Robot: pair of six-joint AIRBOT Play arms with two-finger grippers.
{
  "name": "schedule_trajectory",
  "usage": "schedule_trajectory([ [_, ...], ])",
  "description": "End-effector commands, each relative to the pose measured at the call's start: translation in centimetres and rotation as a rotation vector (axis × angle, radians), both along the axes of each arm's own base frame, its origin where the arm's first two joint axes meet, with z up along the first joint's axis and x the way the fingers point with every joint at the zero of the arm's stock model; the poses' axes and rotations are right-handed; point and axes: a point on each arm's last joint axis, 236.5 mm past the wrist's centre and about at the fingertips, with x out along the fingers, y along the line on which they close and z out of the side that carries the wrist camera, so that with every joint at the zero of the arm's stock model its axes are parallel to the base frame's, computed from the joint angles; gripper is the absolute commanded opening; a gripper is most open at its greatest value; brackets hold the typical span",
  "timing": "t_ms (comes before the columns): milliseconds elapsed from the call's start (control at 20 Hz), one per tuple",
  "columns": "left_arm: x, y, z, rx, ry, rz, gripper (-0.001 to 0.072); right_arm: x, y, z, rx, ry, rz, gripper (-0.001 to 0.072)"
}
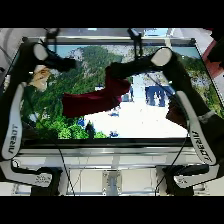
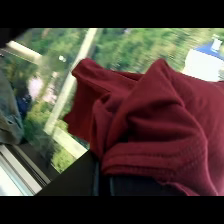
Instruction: Fold the shirts.
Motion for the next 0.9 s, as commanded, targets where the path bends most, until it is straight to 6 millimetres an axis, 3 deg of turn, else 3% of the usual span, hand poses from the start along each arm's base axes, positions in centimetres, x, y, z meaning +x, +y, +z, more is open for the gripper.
schedule_trajectory([
  [0,-3.1,6.9,3.3,0.075,0.017,0.076,0.0011,0.1,8.2,-2.3,0.128,0.028,0.001,0.0023],
  [100,-4.2,7.8,2.6,0.088,0.071,0.076,0.0011,-1.3,12.8,-6.1,0.184,0.127,0.019,0.0024],
  [250,-4.2,6.6,2.1,0.044,0.08,0.054,0.0011,-2.3,18.6,-10.2,0.307,0.229,-0.046,0.0033],
  [300,-4.3,5.8,1.9,0.02,0.083,0.033,0.0011,-2.4,19.7,-10.9,0.341,0.246,-0.079,0.0171],
  [350,-4.4,5.3,1.8,0.008,0.085,0.009,0.0011,-2.1,20.4,-11.2,0.374,0.255,-0.115,0.047],
  [400,-4.4,4.9,1.6,0.003,0.088,-0.011,0.0011,-1.4,20.4,-10.9,0.394,0.247,-0.143,0.0551],
  [500,-4.6,4.8,1.3,0.002,0.096,-0.019,0.0011,0.7,19.1,-9.4,0.402,0.177,-0.154,0.055],
  [650,-4.6,4.8,1.3,0.004,0.096,-0.022,0.0011,5.8,14.1,-7.2,0.381,0.091,-0.188,0.0547],
  [750,-4.6,4.8,1.3,0.008,0.094,-0.03,0.0011,8.6,8.9,-8.8,0.261,0.059,-0.191,0.0541],
  [850,-4.6,4.8,1.3,0.009,0.093,-0.031,0.0011,9.9,3.3,-12.3,0.143,0.155,-0.221,0.0541],
])
